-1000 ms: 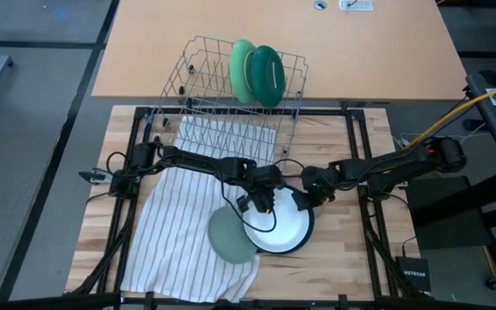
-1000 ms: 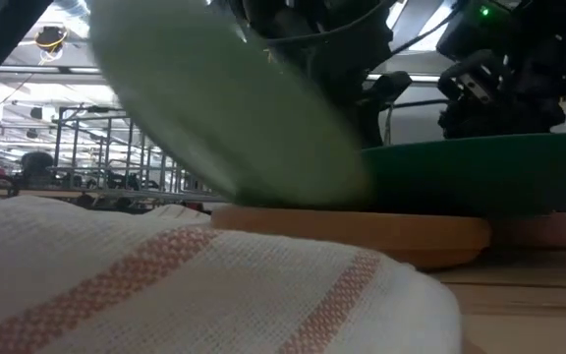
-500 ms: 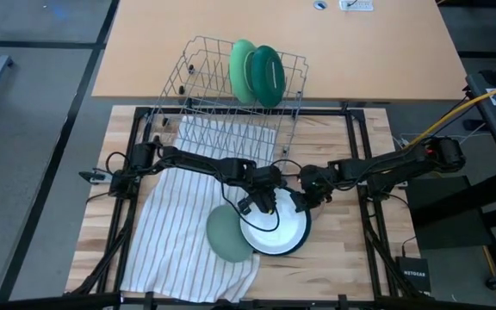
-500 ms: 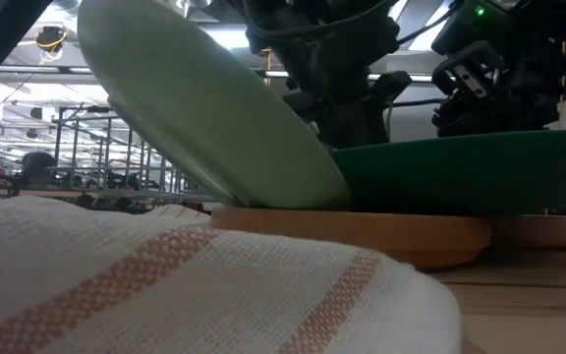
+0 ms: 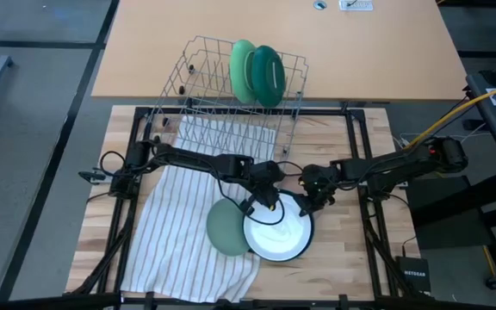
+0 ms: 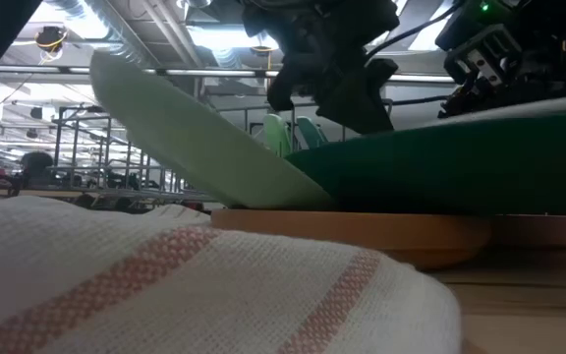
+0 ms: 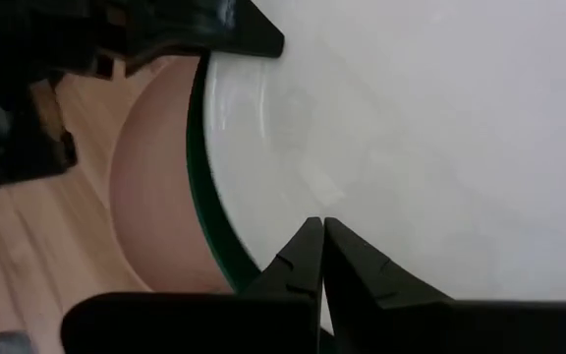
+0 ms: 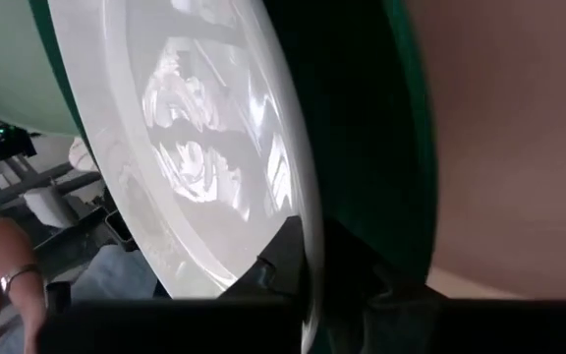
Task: Sort dishes
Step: Put the white plate into the dishwasher rack
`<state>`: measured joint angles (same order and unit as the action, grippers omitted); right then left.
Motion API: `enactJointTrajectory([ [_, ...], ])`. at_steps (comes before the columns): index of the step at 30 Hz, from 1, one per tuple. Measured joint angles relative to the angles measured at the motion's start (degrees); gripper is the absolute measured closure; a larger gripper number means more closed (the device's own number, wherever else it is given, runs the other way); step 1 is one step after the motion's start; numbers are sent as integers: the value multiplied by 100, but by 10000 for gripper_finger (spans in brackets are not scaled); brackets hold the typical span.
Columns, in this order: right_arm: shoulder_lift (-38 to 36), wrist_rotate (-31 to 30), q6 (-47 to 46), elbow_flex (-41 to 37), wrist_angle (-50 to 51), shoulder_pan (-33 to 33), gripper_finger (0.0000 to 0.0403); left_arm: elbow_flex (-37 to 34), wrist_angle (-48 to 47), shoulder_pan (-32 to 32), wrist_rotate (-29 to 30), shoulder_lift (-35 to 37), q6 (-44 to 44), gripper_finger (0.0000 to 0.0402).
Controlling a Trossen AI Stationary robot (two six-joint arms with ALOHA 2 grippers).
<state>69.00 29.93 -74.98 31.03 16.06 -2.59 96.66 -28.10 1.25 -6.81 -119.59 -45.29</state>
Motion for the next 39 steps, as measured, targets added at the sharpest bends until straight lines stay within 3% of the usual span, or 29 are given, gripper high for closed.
enactJointTrajectory([
  [10, -258, 241, -103, 0, 71, 0, 385, 4, 44, 409, 45, 32, 295, 400],
  [22, -329, 683, 44, 0, 19, 0, 385, 17, 12, 1142, 1345, 567, 1142, 399],
  [29, -331, 1080, 37, 2, -179, -2, 385, 22, -444, 1506, 1341, 968, 1870, 398],
  [39, -333, 1532, -7, 9, -389, -2, 385, 20, -1097, 2070, 1283, 986, 2799, 385],
])
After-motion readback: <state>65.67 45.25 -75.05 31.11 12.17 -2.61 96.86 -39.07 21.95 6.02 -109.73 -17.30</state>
